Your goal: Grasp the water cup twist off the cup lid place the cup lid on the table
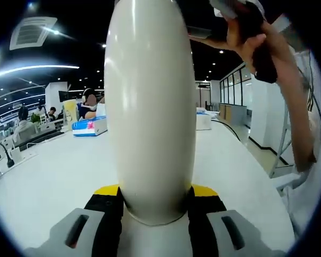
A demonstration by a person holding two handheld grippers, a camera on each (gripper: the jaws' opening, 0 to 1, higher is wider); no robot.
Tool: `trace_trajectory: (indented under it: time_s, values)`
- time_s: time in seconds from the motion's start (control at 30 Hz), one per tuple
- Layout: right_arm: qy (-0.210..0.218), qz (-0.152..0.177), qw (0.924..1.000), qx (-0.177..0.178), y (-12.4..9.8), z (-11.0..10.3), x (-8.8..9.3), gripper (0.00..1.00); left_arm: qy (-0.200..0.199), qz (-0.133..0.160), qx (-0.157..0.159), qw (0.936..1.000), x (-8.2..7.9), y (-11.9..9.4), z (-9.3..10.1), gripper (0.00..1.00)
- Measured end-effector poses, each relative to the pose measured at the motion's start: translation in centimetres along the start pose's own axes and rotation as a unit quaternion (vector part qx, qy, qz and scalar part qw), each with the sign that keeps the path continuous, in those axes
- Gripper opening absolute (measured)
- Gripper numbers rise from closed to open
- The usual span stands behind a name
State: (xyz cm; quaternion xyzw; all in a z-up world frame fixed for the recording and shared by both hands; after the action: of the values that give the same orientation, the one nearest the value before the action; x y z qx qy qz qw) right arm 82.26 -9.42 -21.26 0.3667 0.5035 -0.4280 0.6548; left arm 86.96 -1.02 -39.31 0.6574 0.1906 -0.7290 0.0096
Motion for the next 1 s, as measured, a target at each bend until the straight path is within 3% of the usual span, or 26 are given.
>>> trace_trajectory:
  time_s: [1.0]
  values:
    - [0.025, 0.032, 0.993, -0.111, 0.0, 1.1, 0.6, 0.46, -0.001, 0.0, 0.0, 1.0, 0.1, 0.1, 0.1, 0.49]
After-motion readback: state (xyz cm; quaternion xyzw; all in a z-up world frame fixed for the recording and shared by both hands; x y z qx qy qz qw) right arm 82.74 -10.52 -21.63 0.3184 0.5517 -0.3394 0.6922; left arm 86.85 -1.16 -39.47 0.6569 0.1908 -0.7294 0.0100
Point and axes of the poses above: the point that each gripper's makers call its tool centre point, and the gripper's own axes: y roughly forward along the fingers, z roughly to its right, x roughly out of its underside, the point moved 8 cm from there along -y, roughly backward along the fingers, and after that the axes turned 8 degrees about -y, right-handed, at the moved point
